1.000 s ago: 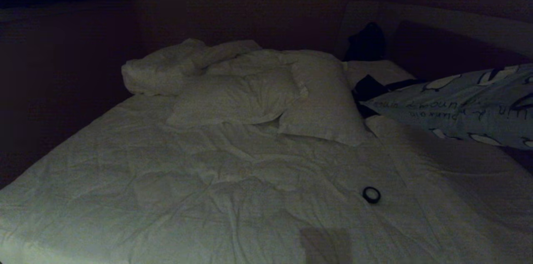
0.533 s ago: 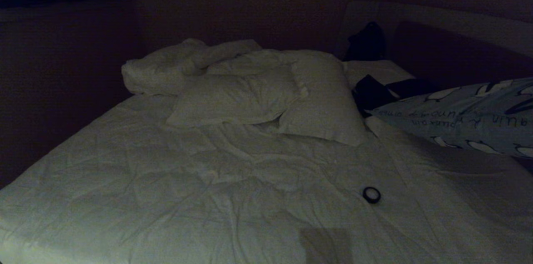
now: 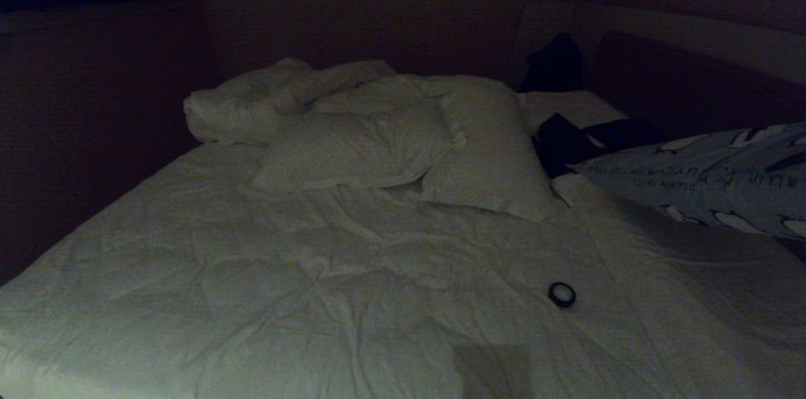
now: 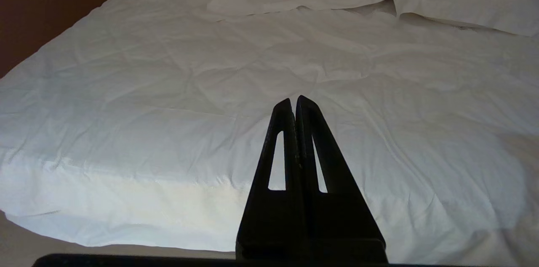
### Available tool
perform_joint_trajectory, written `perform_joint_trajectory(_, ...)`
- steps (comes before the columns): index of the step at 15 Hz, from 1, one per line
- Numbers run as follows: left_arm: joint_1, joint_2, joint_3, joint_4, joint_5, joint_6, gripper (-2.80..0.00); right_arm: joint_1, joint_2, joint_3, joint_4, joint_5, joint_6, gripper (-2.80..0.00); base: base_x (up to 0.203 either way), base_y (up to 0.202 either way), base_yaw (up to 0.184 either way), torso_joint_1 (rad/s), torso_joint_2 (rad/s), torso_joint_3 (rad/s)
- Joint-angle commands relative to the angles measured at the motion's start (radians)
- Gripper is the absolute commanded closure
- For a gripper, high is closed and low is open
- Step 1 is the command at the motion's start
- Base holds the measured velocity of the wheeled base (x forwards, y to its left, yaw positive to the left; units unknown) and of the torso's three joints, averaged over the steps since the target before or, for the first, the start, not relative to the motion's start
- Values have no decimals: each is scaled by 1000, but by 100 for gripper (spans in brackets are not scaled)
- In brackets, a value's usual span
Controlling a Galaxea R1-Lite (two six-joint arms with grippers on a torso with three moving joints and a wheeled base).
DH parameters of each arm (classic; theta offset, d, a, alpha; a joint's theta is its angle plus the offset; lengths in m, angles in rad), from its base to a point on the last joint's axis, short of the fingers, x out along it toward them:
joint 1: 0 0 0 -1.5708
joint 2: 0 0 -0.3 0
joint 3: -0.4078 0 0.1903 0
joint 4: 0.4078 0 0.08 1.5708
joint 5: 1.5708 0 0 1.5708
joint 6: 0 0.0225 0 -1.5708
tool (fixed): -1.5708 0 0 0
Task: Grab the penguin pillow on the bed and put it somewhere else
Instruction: Place the pillow at the bedside
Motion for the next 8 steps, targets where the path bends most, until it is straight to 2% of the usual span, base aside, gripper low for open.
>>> perform_joint_trajectory(1,0,0,2,0,0,0,0,-14,44,-15,-4,-9,0,0,0,0,0,0,0,0)
perform_joint_trajectory(6,0,0,2,0,0,0,0,-39,145,-57,-2,-8,-5,0,0,0,0,0,0,0)
perform_joint_trajectory(8,0,0,2,0,0,0,0,-39,177,-55,1,-7,-35,0,0,0,0,0,0,0)
